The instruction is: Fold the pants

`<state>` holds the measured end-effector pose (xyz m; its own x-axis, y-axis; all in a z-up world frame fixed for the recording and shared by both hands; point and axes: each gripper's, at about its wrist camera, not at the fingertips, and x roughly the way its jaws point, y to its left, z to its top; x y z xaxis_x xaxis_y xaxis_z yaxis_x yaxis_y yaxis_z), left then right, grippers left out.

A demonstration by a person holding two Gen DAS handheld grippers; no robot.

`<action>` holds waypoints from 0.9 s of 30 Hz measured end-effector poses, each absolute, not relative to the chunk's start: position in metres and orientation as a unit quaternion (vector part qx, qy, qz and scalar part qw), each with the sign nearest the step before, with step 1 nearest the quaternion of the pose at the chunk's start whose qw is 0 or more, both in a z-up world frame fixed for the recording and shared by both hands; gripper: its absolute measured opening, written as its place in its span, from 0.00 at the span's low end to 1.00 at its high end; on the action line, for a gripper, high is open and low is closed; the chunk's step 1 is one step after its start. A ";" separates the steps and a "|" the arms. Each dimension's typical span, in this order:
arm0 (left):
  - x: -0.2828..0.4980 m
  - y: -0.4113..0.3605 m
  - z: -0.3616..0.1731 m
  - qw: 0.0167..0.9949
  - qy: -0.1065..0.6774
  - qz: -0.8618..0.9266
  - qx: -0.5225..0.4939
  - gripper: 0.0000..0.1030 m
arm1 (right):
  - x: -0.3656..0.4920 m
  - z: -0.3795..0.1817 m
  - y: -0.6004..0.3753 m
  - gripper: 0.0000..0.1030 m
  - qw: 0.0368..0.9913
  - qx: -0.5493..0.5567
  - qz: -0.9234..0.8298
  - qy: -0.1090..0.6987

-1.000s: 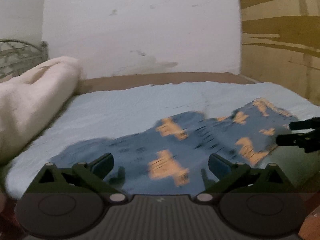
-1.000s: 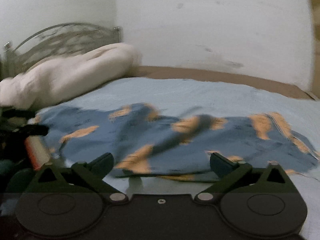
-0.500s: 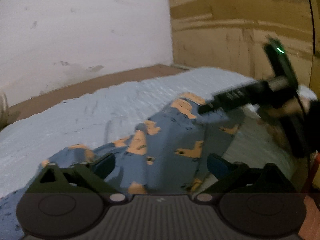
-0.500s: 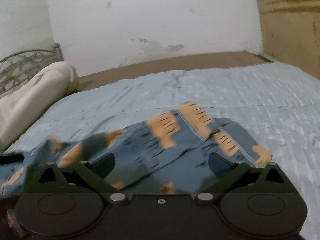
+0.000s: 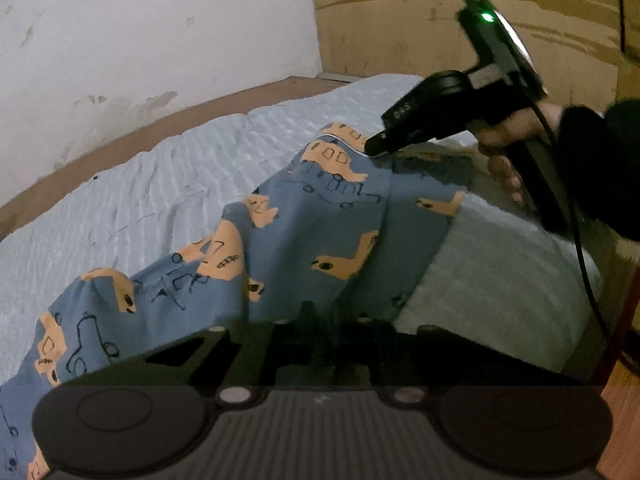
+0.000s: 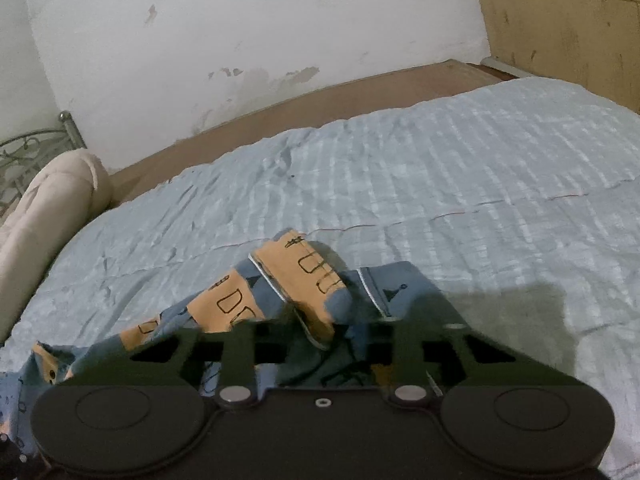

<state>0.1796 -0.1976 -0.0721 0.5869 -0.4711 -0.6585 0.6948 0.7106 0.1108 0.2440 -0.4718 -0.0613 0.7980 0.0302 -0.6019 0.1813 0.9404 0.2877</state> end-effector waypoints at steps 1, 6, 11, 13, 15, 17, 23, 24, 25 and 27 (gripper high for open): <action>0.180 -0.196 -0.069 0.874 0.309 -0.333 0.172 0.02 | 0.244 -0.060 -0.471 0.12 0.935 0.165 -0.039 0.313; 0.172 -0.188 -0.049 0.884 0.285 -0.343 0.139 0.01 | 0.227 -0.033 -0.468 0.11 0.953 0.147 -0.042 0.263; 0.165 -0.199 -0.058 0.869 0.302 -0.362 0.152 0.01 | 0.186 -0.018 -0.474 0.11 0.958 0.121 -0.083 0.245; 0.164 -0.203 -0.068 0.862 0.319 -0.361 0.157 0.01 | 0.175 -0.031 -0.480 0.11 0.950 0.123 -0.097 0.269; 0.162 -0.203 -0.071 0.864 0.318 -0.357 0.158 0.00 | 0.170 -0.047 -0.485 0.11 0.941 0.126 -0.108 0.296; 0.163 -0.202 -0.071 0.865 0.319 -0.355 0.153 0.00 | 0.165 -0.055 -0.486 0.11 0.938 0.132 -0.110 0.301; 0.166 -0.202 -0.074 0.865 0.324 -0.352 0.151 0.01 | 0.177 -0.044 -0.483 0.32 0.947 0.100 -0.111 0.285; 0.166 -0.203 -0.073 0.865 0.324 -0.351 0.151 0.01 | 0.182 -0.040 -0.483 0.35 0.949 0.096 -0.107 0.282; 0.165 -0.203 -0.073 0.865 0.324 -0.351 0.150 0.01 | 0.192 -0.037 -0.484 0.38 0.949 0.089 -0.099 0.284; 0.165 -0.203 -0.072 0.866 0.325 -0.350 0.147 0.01 | 0.209 -0.034 -0.483 0.38 0.950 0.068 -0.088 0.293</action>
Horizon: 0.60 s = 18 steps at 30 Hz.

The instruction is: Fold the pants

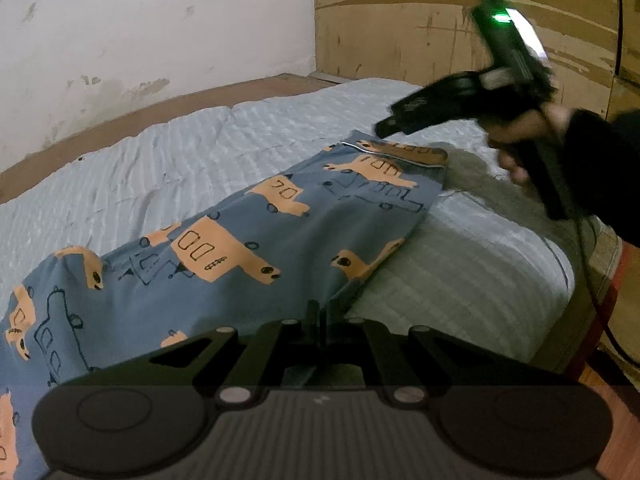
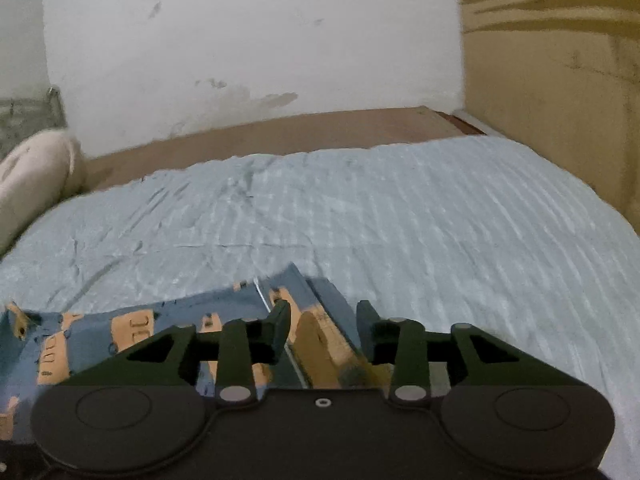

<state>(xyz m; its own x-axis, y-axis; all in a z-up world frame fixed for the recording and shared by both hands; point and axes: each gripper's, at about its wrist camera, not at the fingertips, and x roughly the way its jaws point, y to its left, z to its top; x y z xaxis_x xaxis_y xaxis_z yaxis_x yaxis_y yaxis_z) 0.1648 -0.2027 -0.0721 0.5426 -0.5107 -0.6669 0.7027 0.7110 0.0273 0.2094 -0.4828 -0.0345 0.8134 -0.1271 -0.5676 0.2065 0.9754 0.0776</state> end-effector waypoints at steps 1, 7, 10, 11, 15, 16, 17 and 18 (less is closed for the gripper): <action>0.165 -0.203 -0.072 0.866 0.326 -0.350 0.147 0.01 | 0.221 -0.035 -0.483 0.38 0.949 0.060 -0.081 0.300; 0.164 -0.200 -0.069 0.870 0.320 -0.349 0.137 0.01 | 0.270 -0.046 -0.474 0.10 0.933 0.031 -0.036 0.356; 0.158 -0.198 -0.057 0.881 0.294 -0.347 0.133 0.01 | 0.273 -0.045 -0.471 0.07 0.933 0.014 -0.032 0.358; 0.157 -0.199 -0.054 0.883 0.285 -0.349 0.129 0.01 | 0.270 -0.041 -0.471 0.07 0.937 0.012 -0.036 0.348; 0.159 -0.206 -0.053 0.884 0.279 -0.350 0.137 0.01 | 0.265 -0.026 -0.472 0.07 0.946 -0.017 -0.071 0.316; 0.161 -0.209 -0.056 0.881 0.286 -0.347 0.143 0.02 | 0.265 -0.026 -0.473 0.07 0.945 -0.017 -0.073 0.317; 0.164 -0.211 -0.061 0.878 0.297 -0.345 0.147 0.06 | 0.268 -0.029 -0.475 0.07 0.943 -0.013 -0.074 0.326; 0.166 -0.212 -0.065 0.876 0.309 -0.340 0.146 0.10 | 0.270 -0.033 -0.477 0.07 0.940 -0.012 -0.074 0.334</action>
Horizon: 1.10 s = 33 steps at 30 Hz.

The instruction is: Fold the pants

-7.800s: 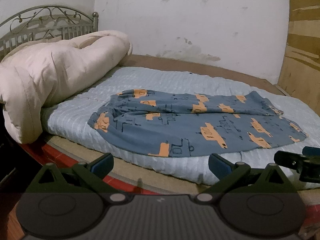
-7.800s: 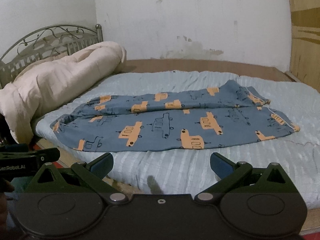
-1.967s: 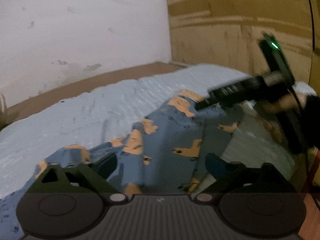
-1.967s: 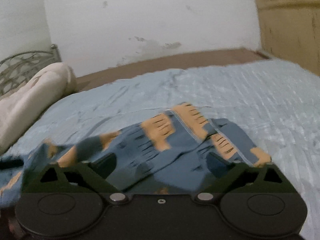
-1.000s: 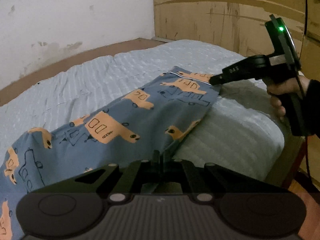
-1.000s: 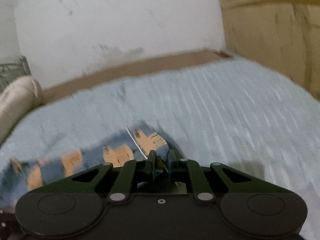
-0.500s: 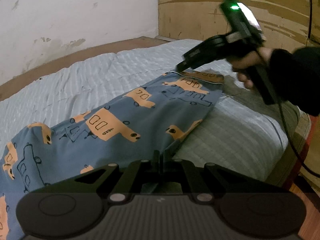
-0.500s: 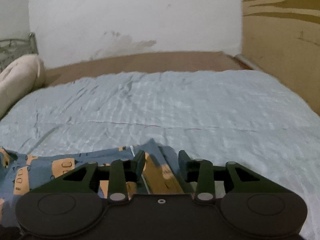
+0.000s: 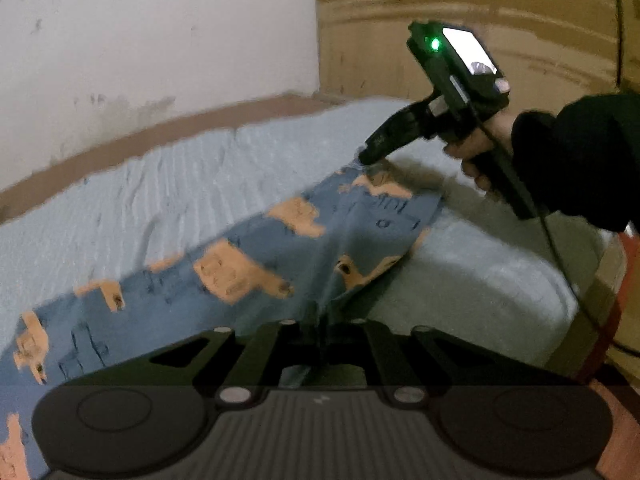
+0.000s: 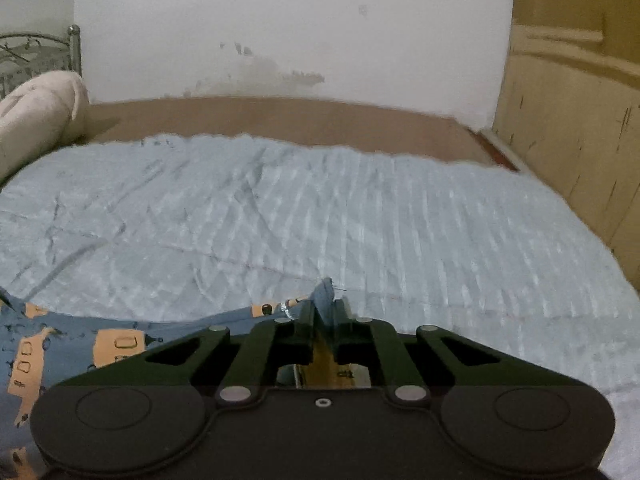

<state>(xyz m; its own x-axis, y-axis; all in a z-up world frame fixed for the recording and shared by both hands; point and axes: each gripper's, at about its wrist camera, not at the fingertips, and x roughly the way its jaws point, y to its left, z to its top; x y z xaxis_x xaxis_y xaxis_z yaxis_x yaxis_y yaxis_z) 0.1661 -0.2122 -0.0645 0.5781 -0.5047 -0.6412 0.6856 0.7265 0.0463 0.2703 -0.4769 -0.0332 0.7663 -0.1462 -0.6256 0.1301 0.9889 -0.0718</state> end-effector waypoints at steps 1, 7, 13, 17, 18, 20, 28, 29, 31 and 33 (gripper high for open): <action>0.167 -0.211 -0.066 0.874 0.319 -0.337 0.141 0.11 | 0.273 -0.039 -0.477 0.09 0.937 -0.014 -0.072 0.343; 0.162 -0.187 -0.052 0.896 0.295 -0.319 0.093 0.68 | 0.269 -0.043 -0.472 0.51 0.936 -0.028 -0.086 0.340; 0.171 -0.168 -0.038 0.917 0.289 -0.271 0.050 0.87 | 0.213 -0.031 -0.456 0.89 0.950 -0.034 -0.088 0.298; 0.172 -0.152 -0.030 0.926 0.284 -0.246 0.035 0.88 | 0.196 -0.058 -0.454 0.90 0.927 -0.094 -0.144 0.333; 0.171 -0.147 -0.027 0.929 0.281 -0.239 0.031 0.89 | 0.193 -0.064 -0.458 0.92 0.922 -0.102 -0.166 0.333; 0.169 -0.135 -0.022 0.935 0.273 -0.224 0.024 0.92 | 0.188 -0.067 -0.468 0.98 0.921 -0.094 -0.198 0.323; 0.161 -0.072 -0.001 0.954 0.257 -0.152 -0.001 0.99 | 0.184 -0.060 -0.443 0.91 0.927 -0.082 -0.199 0.307; 0.160 -0.062 0.001 0.957 0.255 -0.141 0.000 0.99 | 0.177 -0.051 -0.438 0.93 0.939 -0.053 -0.194 0.278; 0.156 -0.038 0.005 0.960 0.255 -0.116 -0.001 0.99 | 0.162 -0.032 -0.423 0.99 0.963 0.009 -0.155 0.219; 0.151 -0.013 0.007 0.963 0.257 -0.083 -0.002 0.99 | 0.158 -0.020 -0.403 0.99 0.973 0.039 -0.109 0.199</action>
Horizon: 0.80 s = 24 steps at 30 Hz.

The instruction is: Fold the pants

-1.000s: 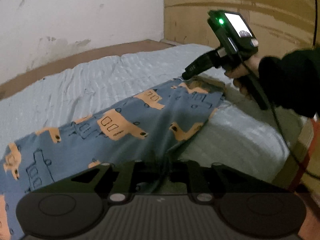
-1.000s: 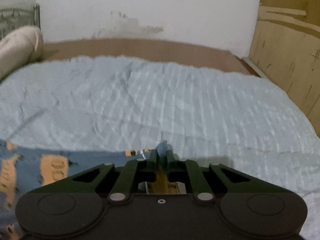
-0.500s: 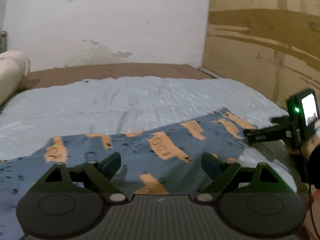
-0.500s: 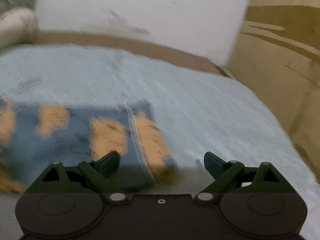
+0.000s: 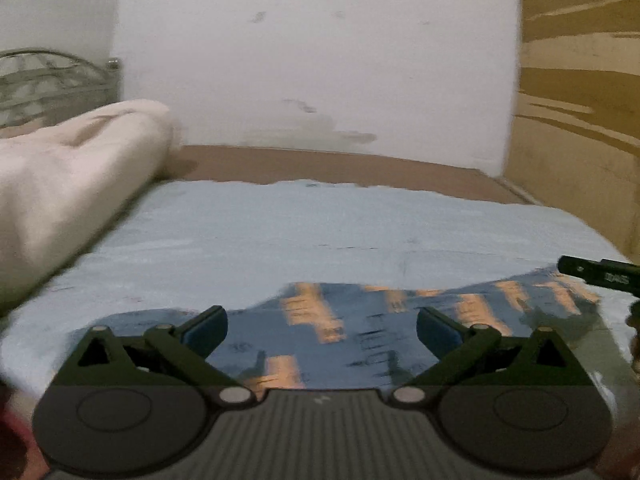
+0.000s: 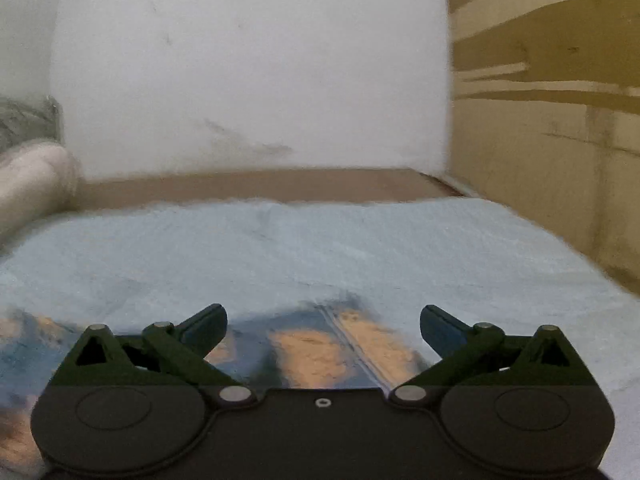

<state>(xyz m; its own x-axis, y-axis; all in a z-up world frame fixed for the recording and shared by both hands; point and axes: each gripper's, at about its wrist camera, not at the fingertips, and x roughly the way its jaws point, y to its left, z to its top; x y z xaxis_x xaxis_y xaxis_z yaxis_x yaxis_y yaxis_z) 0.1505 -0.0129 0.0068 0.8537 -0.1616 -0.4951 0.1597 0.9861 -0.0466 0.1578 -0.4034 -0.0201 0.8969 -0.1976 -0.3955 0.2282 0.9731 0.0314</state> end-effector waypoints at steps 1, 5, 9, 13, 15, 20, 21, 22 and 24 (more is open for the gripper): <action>0.146 0.000 0.007 0.964 0.257 -0.064 -0.003 0.99 | 0.158 -0.018 -0.387 0.99 0.976 0.044 -0.075 0.198; 0.124 0.055 -0.001 0.966 0.259 0.006 -0.022 0.99 | 0.163 -0.026 -0.321 0.99 0.975 0.052 0.040 0.213; 0.119 0.108 -0.018 0.958 0.276 0.056 -0.060 0.99 | 0.175 -0.043 -0.257 0.99 0.965 0.036 0.113 0.234; 0.133 0.150 -0.030 0.954 0.270 0.040 -0.125 0.99 | 0.193 -0.053 -0.206 0.99 0.956 0.018 0.143 0.256; 0.142 0.166 -0.035 0.950 0.275 0.022 -0.146 0.96 | 0.193 -0.051 -0.185 0.99 0.955 0.017 0.145 0.258; 0.160 0.188 -0.058 0.930 0.311 -0.009 -0.194 0.74 | 0.203 -0.048 -0.165 0.99 0.954 0.018 0.146 0.260; 0.162 0.190 -0.060 0.928 0.312 -0.015 -0.204 0.69 | 0.202 -0.048 -0.166 0.99 0.954 0.018 0.147 0.262; 0.165 0.193 -0.065 0.924 0.316 -0.018 -0.213 0.65 | 0.200 -0.048 -0.167 0.99 0.953 0.019 0.147 0.265; 0.168 0.197 -0.070 0.919 0.324 -0.012 -0.225 0.56 | 0.196 -0.050 -0.171 0.99 0.951 0.018 0.146 0.271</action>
<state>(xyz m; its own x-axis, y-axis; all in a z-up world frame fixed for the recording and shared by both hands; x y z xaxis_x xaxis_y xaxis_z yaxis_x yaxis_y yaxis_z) 0.1681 0.1965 -0.0698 0.7903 -0.1676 -0.5894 -0.1240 0.8982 -0.4218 0.1956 -0.1706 -0.0502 0.8100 0.2877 -0.5110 -0.2681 0.9567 0.1137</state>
